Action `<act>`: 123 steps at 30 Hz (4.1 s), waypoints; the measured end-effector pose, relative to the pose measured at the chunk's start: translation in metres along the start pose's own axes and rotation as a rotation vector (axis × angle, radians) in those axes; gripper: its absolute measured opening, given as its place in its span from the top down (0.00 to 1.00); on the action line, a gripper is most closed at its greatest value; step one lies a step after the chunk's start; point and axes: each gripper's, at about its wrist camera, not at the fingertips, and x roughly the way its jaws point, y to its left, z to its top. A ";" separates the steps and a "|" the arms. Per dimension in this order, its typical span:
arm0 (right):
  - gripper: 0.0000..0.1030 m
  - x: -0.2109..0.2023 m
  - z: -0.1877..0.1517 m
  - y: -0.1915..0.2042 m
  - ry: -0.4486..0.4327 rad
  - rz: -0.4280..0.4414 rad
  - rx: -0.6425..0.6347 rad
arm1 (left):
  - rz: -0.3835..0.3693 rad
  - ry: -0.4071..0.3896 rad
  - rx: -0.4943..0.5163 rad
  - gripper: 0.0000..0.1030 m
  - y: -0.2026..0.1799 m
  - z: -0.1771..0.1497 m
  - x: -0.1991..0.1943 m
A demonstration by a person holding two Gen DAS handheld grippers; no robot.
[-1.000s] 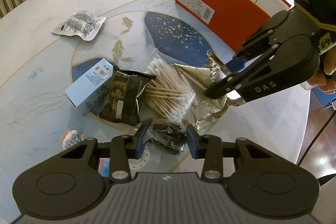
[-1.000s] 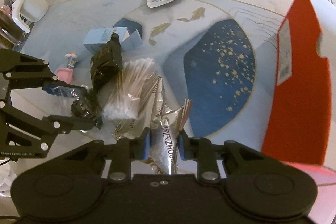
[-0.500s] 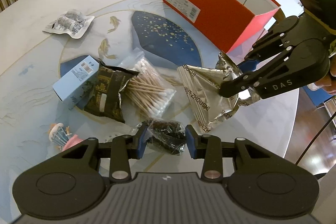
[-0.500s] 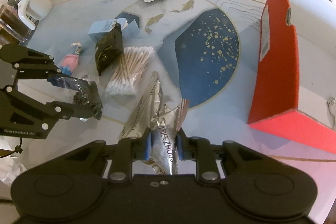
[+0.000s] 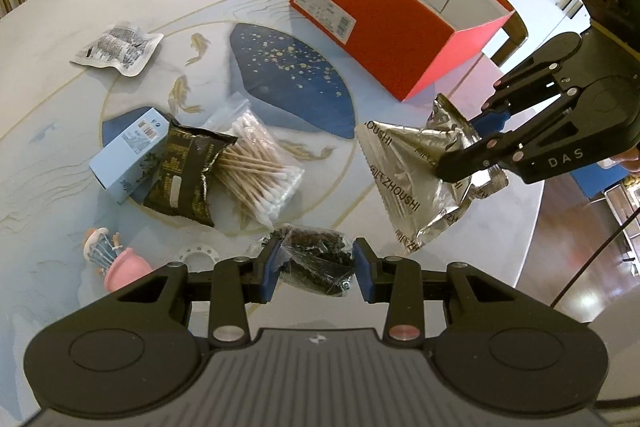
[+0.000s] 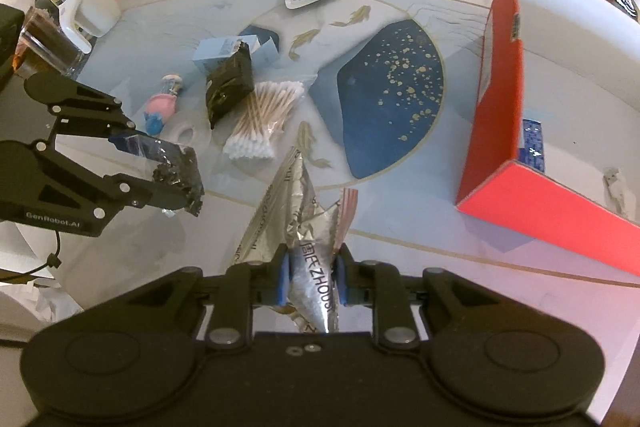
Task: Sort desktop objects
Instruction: 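Carry the silver pouch with the right tool while the left tool carries the black bag toward the red box, then lower the silver pouch into the box with the right tool while the left tool lowers the black bag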
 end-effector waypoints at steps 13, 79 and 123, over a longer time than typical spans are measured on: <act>0.80 -0.025 -0.008 -0.012 -0.028 0.004 0.051 | -0.003 -0.014 0.045 0.64 -0.023 0.021 -0.009; 0.80 -0.083 0.022 -0.232 -0.156 -0.151 0.151 | -0.001 -0.006 0.333 0.64 -0.133 0.287 0.087; 0.81 -0.003 0.023 -0.262 -0.096 -0.013 0.376 | 0.006 0.256 0.344 0.63 -0.111 0.309 0.215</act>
